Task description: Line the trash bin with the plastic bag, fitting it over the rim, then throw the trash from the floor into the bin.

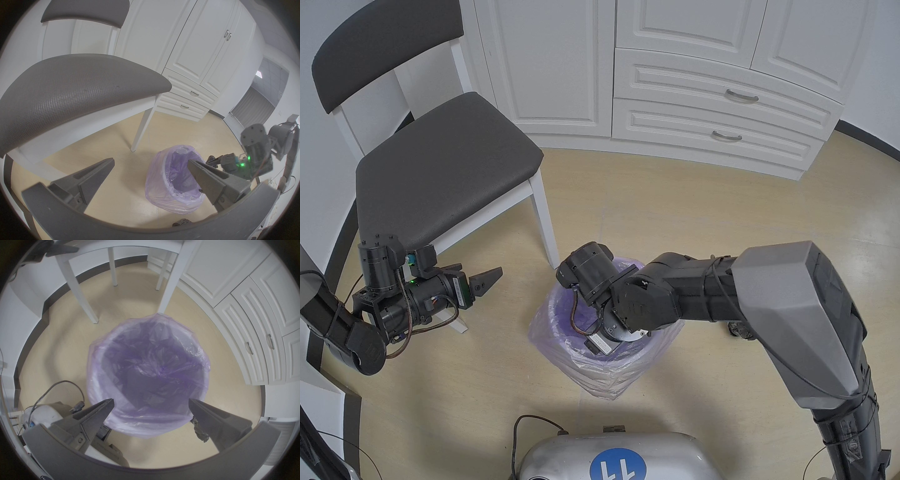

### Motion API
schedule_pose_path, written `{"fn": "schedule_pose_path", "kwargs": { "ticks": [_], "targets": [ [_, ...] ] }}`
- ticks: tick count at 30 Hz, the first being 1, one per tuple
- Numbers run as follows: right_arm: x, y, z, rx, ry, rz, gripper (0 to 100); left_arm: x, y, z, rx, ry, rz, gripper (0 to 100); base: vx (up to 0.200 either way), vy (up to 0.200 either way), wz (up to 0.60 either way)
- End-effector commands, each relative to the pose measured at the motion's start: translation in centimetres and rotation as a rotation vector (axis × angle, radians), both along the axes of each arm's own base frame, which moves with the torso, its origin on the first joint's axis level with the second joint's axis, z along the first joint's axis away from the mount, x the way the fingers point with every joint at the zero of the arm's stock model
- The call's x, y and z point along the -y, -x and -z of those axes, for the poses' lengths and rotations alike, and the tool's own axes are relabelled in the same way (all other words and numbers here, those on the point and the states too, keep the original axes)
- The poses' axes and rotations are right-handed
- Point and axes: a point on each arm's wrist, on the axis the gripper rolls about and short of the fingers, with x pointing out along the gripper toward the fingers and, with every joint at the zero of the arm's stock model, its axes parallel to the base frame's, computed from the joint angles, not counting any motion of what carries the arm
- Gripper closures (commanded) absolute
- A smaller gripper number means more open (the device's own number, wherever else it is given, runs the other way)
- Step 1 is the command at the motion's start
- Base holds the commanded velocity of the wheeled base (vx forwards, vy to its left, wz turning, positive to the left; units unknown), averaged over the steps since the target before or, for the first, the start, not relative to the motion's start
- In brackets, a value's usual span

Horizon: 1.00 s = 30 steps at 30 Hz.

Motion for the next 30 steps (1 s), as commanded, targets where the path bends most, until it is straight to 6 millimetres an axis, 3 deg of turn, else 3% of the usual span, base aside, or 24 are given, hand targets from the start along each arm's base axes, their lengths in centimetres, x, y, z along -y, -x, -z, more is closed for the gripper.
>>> {"fn": "schedule_pose_path", "kwargs": {
  "ticks": [1,6,13,23,30],
  "targets": [
    [1.0,-2.5,3.4,-0.024,0.039,0.050,0,0.0,0.0,0.0,0.001,0.001,-0.001,0,0.000,0.000,0.00],
    [2.4,-5.2,6.0,0.005,0.059,0.083,0,-0.1,0.0,0.0,0.000,0.001,-0.002,0,0.000,0.000,0.00],
    [2.9,-5.7,5.1,0.034,0.041,0.095,0,-0.1,-0.1,0.0,0.000,0.001,-0.002,0,0.000,0.000,0.00],
    [3.5,-2.4,1.1,-0.064,0.182,0.055,0,-0.1,0.1,0.2,-0.009,-0.002,-0.002,0,0.000,0.000,0.00],
    [3.4,-1.6,1.2,-0.097,0.222,0.042,0,-0.1,0.1,0.1,-0.006,-0.001,-0.002,0,0.000,0.000,0.00]
  ]
}}
